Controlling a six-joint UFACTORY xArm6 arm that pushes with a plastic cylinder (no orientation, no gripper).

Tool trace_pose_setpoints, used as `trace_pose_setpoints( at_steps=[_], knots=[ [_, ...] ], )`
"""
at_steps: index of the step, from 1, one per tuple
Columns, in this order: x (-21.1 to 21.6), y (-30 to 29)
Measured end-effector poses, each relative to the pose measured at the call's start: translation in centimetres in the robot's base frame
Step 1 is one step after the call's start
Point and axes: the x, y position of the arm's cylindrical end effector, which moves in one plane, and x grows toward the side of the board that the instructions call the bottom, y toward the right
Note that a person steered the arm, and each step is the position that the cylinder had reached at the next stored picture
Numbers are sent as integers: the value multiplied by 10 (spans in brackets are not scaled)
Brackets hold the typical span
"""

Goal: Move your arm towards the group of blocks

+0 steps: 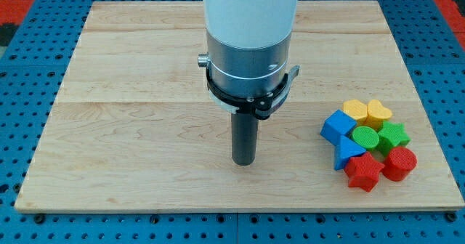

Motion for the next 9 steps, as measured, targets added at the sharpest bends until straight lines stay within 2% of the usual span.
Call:
trace_pose_setpoints(
  at_steps=[1,2,3,5,8,9],
  knots=[
    [-2,0],
    [11,-28],
    [65,-21],
    [70,9],
    [69,173],
    [64,249]
  ],
)
